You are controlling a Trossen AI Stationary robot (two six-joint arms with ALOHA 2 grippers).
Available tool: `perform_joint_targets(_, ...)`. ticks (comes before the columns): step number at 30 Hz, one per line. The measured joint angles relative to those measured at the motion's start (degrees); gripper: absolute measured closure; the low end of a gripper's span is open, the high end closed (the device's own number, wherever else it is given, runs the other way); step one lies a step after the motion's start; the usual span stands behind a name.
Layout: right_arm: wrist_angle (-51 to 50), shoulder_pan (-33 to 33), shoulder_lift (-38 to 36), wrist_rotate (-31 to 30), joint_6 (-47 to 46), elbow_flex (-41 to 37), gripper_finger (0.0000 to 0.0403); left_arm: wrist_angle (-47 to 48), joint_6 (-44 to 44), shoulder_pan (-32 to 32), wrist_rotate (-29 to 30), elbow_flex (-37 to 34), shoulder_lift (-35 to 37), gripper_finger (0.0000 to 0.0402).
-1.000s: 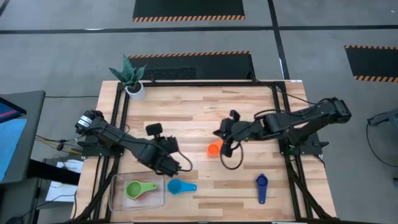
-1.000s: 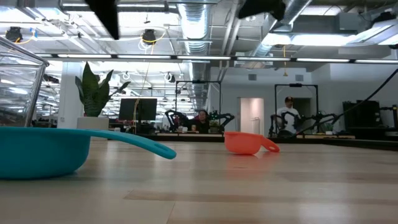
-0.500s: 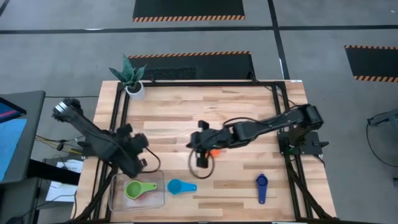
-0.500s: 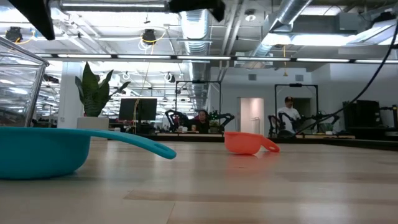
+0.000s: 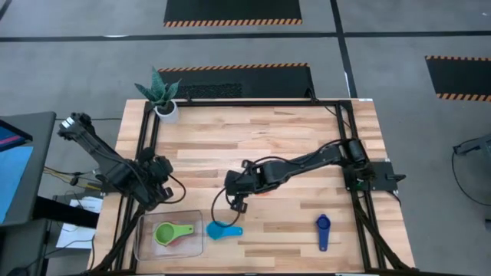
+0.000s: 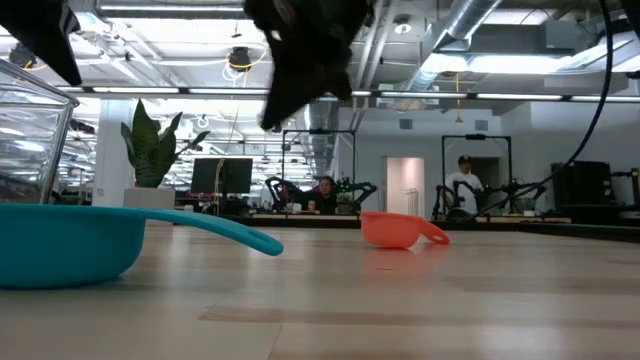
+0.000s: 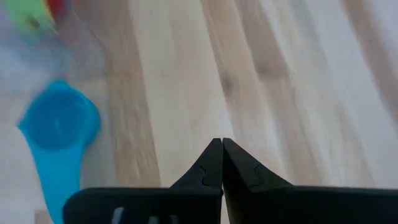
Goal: Nest measuring cups in basket
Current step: Stack the light blue measuring cup on top of the green measuring cup in the transparent bin
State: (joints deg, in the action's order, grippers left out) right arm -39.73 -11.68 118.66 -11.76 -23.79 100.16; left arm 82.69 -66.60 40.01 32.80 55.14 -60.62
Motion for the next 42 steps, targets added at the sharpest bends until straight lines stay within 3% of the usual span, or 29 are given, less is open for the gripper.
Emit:
perform_joint_targets(4,-2.4,-0.1,0.0,0.2,-6.3,0.1,0.0384,-0.6,-0.5,0.0,0.4,-0.7,-0.6,0.0401)
perform_joint_targets(8,2.4,-1.0,-0.1,3.1,-7.7,0.1,0.0382,-2.8,1.0,0.0,2.3,-1.3,-0.9,0.0402)
perform_joint_targets(14,7.0,-3.3,2.5,14.5,4.7,0.0,0.0382,-4.8,2.2,0.0,3.4,-2.9,-0.8,0.0401)
perform_joint_targets(22,14.0,-6.1,7.4,15.0,9.2,0.2,0.0371,-6.2,2.2,0.0,2.0,-4.4,-0.9,0.0401)
perform_joint_targets(35,18.6,-5.4,9.9,15.1,3.8,0.5,0.0345,-7.4,2.2,0.0,2.1,-4.4,-0.9,0.0402)
perform_joint_targets(42,18.8,-3.9,11.1,21.3,-0.2,0.5,0.0297,-7.7,2.1,0.0,2.1,-4.4,-0.9,0.0402)
